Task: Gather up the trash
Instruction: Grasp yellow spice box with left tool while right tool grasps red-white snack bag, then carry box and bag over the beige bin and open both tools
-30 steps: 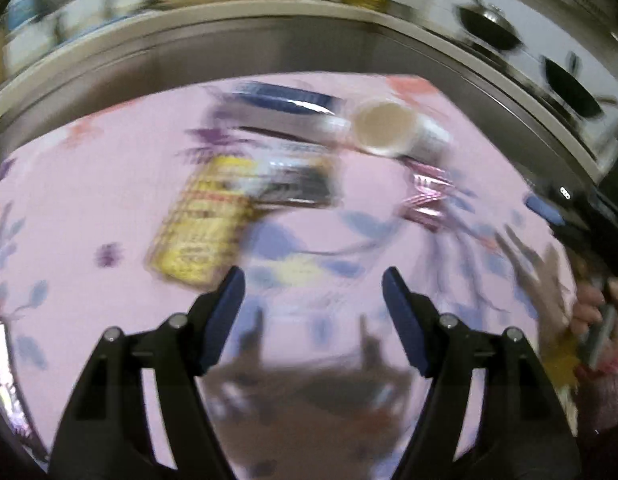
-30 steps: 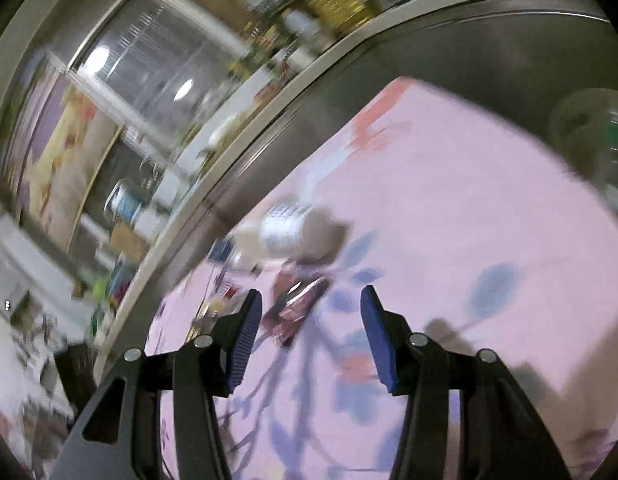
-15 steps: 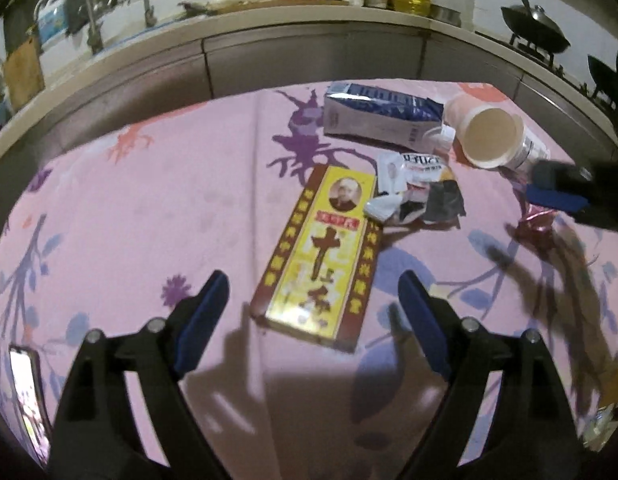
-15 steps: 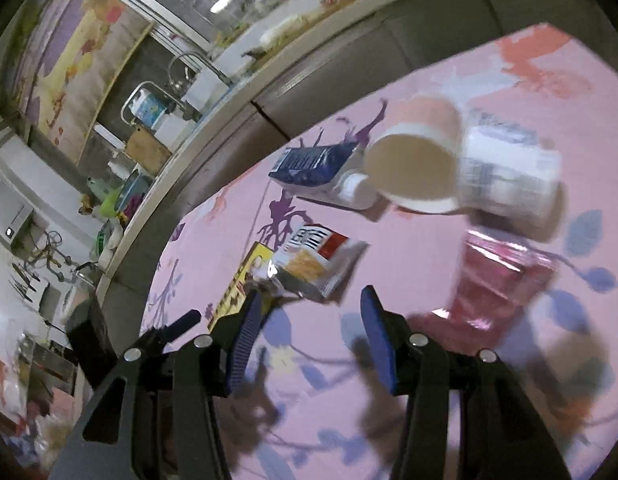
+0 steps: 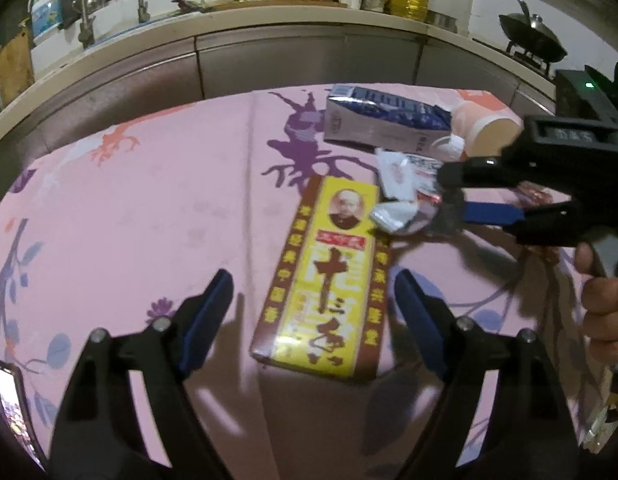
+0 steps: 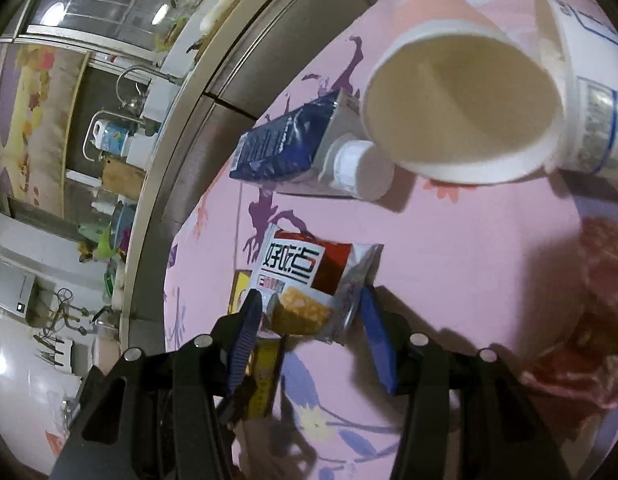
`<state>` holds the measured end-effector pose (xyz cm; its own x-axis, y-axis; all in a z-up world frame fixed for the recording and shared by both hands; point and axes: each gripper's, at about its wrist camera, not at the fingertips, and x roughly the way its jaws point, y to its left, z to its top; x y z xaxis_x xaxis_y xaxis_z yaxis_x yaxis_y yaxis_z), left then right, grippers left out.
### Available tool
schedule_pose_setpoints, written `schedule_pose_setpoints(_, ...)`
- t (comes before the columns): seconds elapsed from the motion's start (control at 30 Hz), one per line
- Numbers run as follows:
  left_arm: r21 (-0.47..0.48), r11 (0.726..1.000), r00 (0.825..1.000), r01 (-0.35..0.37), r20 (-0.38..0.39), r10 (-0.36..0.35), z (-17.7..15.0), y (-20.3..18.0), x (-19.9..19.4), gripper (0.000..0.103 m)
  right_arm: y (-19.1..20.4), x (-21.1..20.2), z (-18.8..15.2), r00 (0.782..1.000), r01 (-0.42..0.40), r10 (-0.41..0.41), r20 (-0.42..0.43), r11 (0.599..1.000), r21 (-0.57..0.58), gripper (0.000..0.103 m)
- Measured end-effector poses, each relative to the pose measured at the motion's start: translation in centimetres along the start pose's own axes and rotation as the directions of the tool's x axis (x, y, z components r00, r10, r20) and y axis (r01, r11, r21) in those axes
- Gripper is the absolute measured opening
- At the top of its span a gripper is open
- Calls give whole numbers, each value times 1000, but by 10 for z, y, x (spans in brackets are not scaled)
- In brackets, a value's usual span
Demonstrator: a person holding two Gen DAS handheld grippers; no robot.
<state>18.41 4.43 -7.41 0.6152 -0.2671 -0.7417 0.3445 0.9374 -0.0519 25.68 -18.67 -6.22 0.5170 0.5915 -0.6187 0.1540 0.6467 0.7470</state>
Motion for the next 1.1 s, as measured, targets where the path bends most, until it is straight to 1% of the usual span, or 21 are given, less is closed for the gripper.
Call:
schedule_pose_setpoints(0.03,-5,1000,1000,24,3,-24,0,-1,-2,80,1,3,0,1000,-1,1,2,1000,4,49)
schedule_pose_setpoints(0.07,-4,1000,1000,29,3,-29,0,-1,-2,80,1,3,0,1000,-2,2,7,1000,7,49)
schedule_pose_setpoints(0.13,4,1000,1000,20,-3,-20,0,-4,1,80,3,5,0,1000,0,0,14,1000,1,49)
schedule_pose_setpoints(0.2,0,1000,1000,7,-16,-7,0,-3,5,80,3,5,0,1000,17,-17,20,1000,-8,38)
schedule_pose_setpoints(0.23,-7,1000,1000,5,-24,-5,0,-3,8,80,2,7,-1,1000,20,-20,16,1000,-11,28)
schedule_pose_setpoints(0.27,-15,1000,1000,2,-31,-2,-1,-2,11,80,2,10,-1,1000,17,-17,12,1000,-6,20)
schedule_pose_setpoints(0.37,-28,999,999,-15,-48,14,-4,-1,17,71,1,11,-5,1000,1,-1,-1,1000,-7,7)
schedule_pose_setpoints(0.43,-19,999,999,-31,-35,31,-6,-2,15,62,4,6,-8,1000,-1,1,8,999,-33,4)
schedule_pose_setpoints(0.5,-13,999,999,-37,-36,36,-7,-3,15,61,8,-2,-13,1000,-3,5,26,998,-61,3)
schedule_pose_setpoints(0.63,-16,999,998,-49,-34,49,-10,-4,13,59,12,-16,-22,999,1,4,51,995,-99,3)
schedule_pose_setpoints(0.87,-32,997,997,-75,-36,74,-19,-11,2,58,7,-46,-55,995,38,-23,93,986,-165,3)
schedule_pose_setpoints(0.97,-19,996,996,-89,-17,88,-21,-19,-9,58,3,-59,-71,994,52,-33,108,981,-187,3)
schedule_pose_setpoints(1.1,11,995,994,-102,28,101,-18,-34,-28,58,-3,-79,-89,990,61,-34,134,978,-202,3)
